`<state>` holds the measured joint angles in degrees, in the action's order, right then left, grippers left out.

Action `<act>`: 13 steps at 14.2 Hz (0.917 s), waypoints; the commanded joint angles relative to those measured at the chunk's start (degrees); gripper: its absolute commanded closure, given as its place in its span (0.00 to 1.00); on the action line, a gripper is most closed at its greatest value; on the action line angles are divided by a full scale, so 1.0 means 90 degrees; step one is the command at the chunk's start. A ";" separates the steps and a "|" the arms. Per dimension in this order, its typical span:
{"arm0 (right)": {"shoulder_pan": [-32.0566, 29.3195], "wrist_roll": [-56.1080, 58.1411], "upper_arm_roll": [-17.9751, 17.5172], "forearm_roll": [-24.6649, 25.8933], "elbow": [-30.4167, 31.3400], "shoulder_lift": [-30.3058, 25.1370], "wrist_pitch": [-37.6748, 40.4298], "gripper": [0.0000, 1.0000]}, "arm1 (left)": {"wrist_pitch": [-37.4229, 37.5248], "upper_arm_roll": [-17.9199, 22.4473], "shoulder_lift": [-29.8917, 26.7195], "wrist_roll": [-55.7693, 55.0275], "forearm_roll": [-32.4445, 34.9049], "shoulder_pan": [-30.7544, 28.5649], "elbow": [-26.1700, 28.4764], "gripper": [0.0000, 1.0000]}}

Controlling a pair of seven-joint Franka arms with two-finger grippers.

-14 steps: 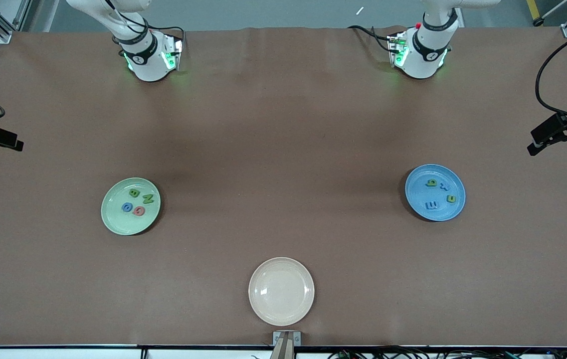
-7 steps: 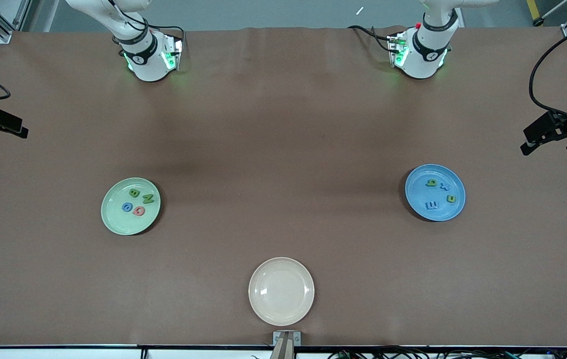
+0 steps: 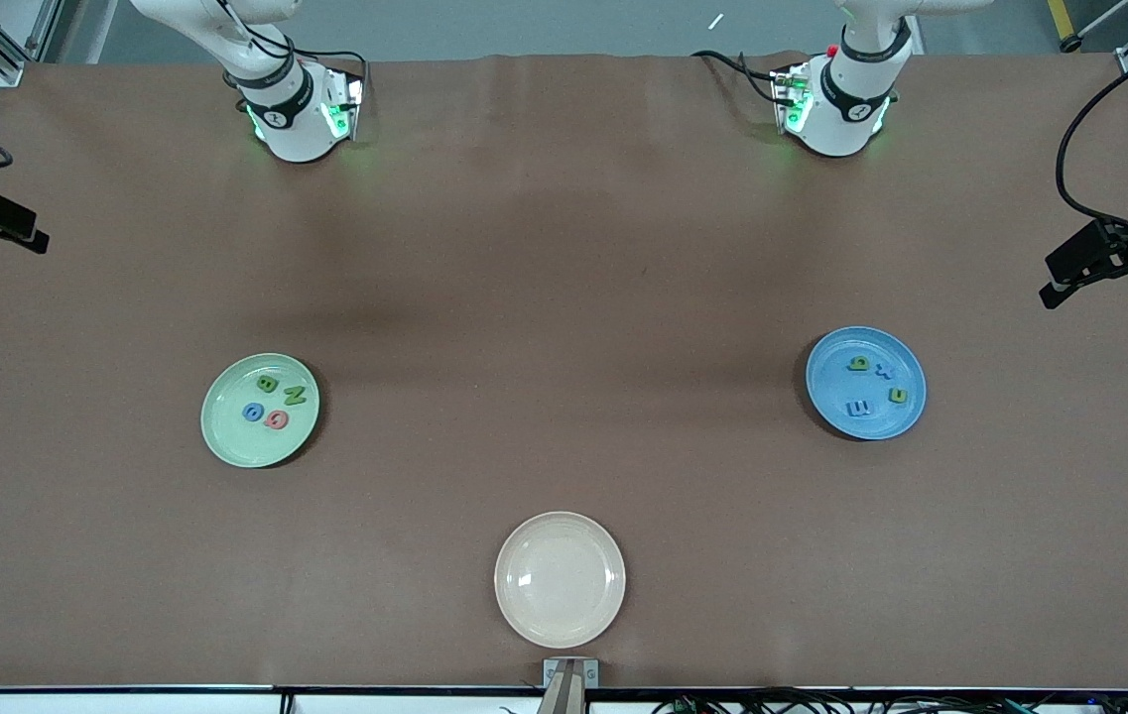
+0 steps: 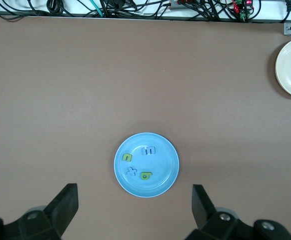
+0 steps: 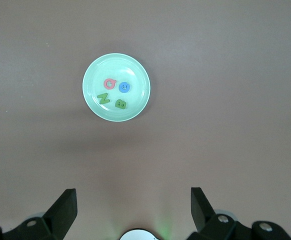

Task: Sort upper and lower case letters into plates

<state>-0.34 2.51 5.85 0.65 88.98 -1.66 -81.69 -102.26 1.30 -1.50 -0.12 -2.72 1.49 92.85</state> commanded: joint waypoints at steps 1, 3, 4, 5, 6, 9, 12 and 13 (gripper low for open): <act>0.0028 0.0033 0.0014 0.0006 0.0659 -0.0577 -0.0132 0.00 | 0.0092 -0.0037 0.0088 0.0042 -0.0059 -0.0087 -0.0199 0.00; 0.0018 0.0043 0.0014 0.0006 0.0660 -0.0597 -0.0132 0.00 | 0.0092 -0.0027 0.0079 0.0072 -0.0040 -0.0107 -0.0305 0.00; 0.0018 0.0062 0.0014 0.0006 0.0670 -0.0684 -0.0122 0.00 | 0.0131 -0.0027 0.0088 0.0091 -0.0040 -0.0107 -0.0403 0.00; 0.0018 0.0062 0.0014 0.0006 0.0670 -0.0714 -0.0112 0.00 | 0.0151 -0.0027 0.0079 0.0091 -0.0040 -0.0117 -0.0414 0.00; -0.0001 0.0082 0.0024 0.0006 0.0680 -0.0705 -0.0122 0.00 | 0.0170 -0.0027 0.0079 0.0091 -0.0049 -0.0107 -0.0414 0.00; -0.0021 0.0082 0.0024 -0.0014 0.0670 -0.0695 -0.0180 0.00 | 0.0200 -0.0153 0.0059 0.0013 -0.0049 -0.0039 -0.0424 0.00; -0.0040 0.0072 0.0024 -0.0062 0.0194 -0.0413 -0.0094 0.00 | 0.0239 -0.0251 0.0039 0.0003 -0.0049 -0.0058 -0.0424 0.00; -0.0021 0.0063 0.0014 -0.0063 0.0104 -0.0344 -0.0064 0.00 | 0.0239 -0.0251 0.0049 0.0003 -0.0049 -0.0068 -0.0424 0.00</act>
<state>-0.39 2.65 6.05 0.63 92.15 -5.92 -82.82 -101.67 -0.70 -1.48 -0.14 -2.72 1.38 90.50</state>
